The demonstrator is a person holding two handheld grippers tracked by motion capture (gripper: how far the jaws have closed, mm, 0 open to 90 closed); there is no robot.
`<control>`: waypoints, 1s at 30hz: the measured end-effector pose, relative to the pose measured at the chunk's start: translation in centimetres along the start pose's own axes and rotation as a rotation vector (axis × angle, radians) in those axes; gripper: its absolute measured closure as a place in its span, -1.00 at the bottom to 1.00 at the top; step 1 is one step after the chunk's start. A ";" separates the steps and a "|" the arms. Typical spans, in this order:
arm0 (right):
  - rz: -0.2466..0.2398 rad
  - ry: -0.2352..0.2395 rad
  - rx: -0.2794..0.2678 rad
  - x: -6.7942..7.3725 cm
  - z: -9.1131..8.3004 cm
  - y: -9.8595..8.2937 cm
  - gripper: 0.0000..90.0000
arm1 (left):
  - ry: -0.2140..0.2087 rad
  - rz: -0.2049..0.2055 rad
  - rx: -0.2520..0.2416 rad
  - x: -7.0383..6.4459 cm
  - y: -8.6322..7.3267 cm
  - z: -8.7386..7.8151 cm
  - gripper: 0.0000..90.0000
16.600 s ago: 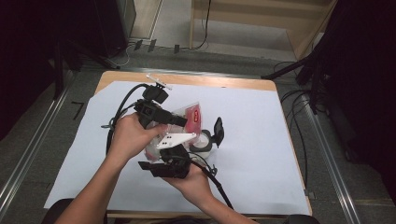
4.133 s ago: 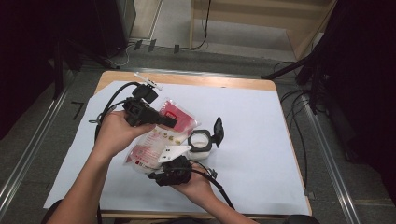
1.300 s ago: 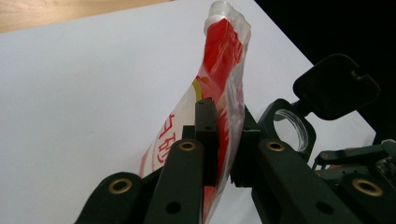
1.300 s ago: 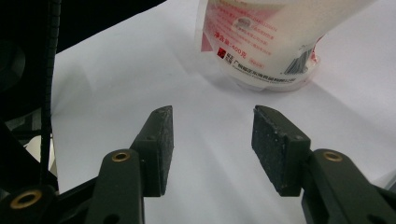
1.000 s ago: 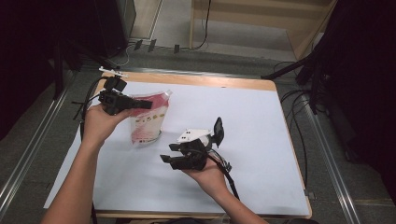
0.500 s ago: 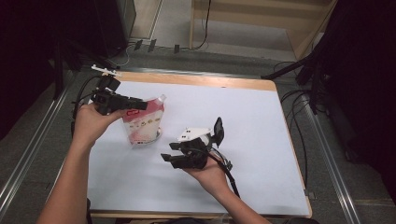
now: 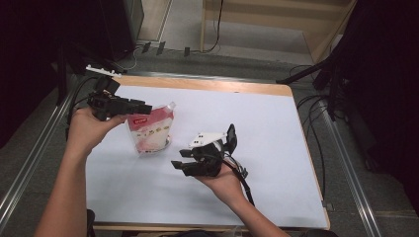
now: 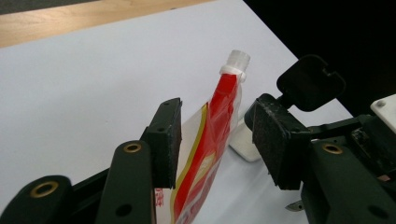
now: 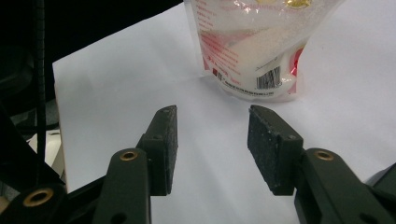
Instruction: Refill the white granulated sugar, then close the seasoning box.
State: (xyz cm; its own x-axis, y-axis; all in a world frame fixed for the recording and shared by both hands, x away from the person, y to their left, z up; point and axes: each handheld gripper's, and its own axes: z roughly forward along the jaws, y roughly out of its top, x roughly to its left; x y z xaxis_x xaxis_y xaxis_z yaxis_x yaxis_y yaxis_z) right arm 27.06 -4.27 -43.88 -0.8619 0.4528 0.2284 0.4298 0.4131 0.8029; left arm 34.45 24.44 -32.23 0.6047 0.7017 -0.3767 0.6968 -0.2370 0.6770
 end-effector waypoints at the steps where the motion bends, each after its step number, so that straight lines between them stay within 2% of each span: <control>1: -0.001 0.006 0.001 0.0 -0.1 0.1 0.26 | 0.006 -0.001 -0.006 0.0 0.0 -0.1 0.15; 5: 0.001 0.018 0.002 -0.1 -0.4 0.2 0.35 | 0.005 -0.034 -0.035 0.3 0.0 -1.0 0.11; 13: 0.030 0.039 0.019 -0.7 -1.5 0.7 0.67 | 0.052 -0.079 -0.074 1.5 -0.3 -2.6 0.06; 16: 0.036 0.052 0.016 -0.9 -2.0 0.9 0.74 | 0.074 -0.081 -0.070 1.9 -0.5 -2.5 0.06; 18: 0.019 0.057 0.017 -1.0 -2.4 1.1 0.83 | 0.069 -0.073 -0.070 2.0 -0.6 -2.4 0.06; 22: 0.017 0.058 0.026 -1.1 -3.0 1.4 1.00 | 0.079 -0.072 -0.070 2.4 -0.7 -2.3 0.07; 26: 0.022 0.048 0.022 -1.4 -4.0 1.9 1.00 | 0.103 -0.100 -0.060 3.2 -1.0 -2.1 0.07; 28: 0.012 0.038 0.021 -1.6 -4.6 2.2 1.00 | 0.102 -0.101 -0.061 3.5 -1.2 -1.9 0.06; 30: 0.007 0.025 0.017 -1.9 -5.3 2.4 1.00 | 0.099 -0.120 -0.060 3.9 -1.4 -1.7 0.06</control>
State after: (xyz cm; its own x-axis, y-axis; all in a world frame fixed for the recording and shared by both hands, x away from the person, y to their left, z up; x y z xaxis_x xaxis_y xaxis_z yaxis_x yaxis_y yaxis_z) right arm 28.30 -8.29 -39.45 -0.8654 0.4355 0.2479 0.4400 0.4238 0.7917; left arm 35.22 28.67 -33.58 0.4754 0.7858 -0.3956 0.7359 -0.1087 0.6683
